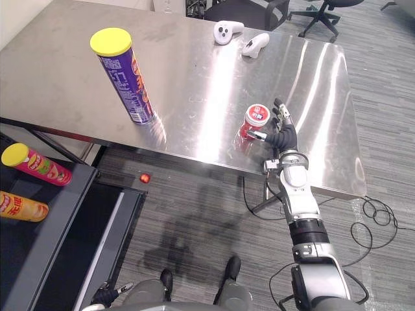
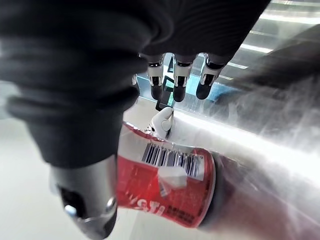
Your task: Put the gum and the chips on the shelf.
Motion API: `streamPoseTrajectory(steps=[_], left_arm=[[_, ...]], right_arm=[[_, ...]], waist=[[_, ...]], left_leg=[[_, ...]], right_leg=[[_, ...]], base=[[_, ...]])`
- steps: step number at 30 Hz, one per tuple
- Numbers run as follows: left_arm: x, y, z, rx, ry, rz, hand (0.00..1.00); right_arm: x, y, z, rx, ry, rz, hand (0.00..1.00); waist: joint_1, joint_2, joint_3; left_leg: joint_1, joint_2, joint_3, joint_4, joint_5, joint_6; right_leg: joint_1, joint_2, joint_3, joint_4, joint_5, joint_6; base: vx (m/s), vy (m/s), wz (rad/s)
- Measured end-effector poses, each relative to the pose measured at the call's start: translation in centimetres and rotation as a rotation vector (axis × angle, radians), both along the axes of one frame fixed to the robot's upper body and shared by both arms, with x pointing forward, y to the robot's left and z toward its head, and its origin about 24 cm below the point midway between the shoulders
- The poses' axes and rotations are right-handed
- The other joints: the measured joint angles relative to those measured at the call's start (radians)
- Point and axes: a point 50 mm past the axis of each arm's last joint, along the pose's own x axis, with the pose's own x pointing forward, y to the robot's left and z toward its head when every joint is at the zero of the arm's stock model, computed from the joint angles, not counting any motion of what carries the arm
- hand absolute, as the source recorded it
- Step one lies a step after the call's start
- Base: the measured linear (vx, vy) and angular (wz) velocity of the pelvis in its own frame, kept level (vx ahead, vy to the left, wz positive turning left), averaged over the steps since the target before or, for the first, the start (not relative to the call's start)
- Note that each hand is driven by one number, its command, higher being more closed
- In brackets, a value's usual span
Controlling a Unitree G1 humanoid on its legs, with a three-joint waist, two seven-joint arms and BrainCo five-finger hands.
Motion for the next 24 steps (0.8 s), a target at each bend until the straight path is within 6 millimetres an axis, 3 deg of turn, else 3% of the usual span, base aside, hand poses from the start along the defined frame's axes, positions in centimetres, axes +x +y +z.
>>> streamPoseTrajectory(steps=[7,8,24], left_arm=[[0.0,0.0,0.0,0.002,0.0,0.001,0.0],[0.0,0.0,0.0,0.002,0.0,0.001,0.0],[0.4,0.2,0.2,0.011,-0.019,0.003,0.0]], right_arm=[[0.1,0.3,0.2,-0.004,-0.005,0.012,0.0],[0.1,0.4,0.2,-0.004,-0.005,0.013,1.0],[0.1,2.3,0.2,-0.014,-0.012,0.092,1.0]], waist=[[0.008,0.0,0.01],[0.009,0.0,0.01],[0.012,-0.009,0.02]], left_leg=[[0.0,0.0,-0.001,0.0,0.0,0.0],[0.0,0.0,-0.001,0.0,0.0,0.0],[0.008,0.001,-0.001,-0.002,0.001,0.001]], right_leg=[[0.001,0.0,0.0,0.0,0.0,0.0],[0.001,0.0,0.0,0.0,0.0,0.0],[0.009,0.001,0.0,0.0,0.0,0.0]], base=[[-0.02,-0.012,0.0],[0.0,0.0,0.0],[0.0,0.0,0.0]])
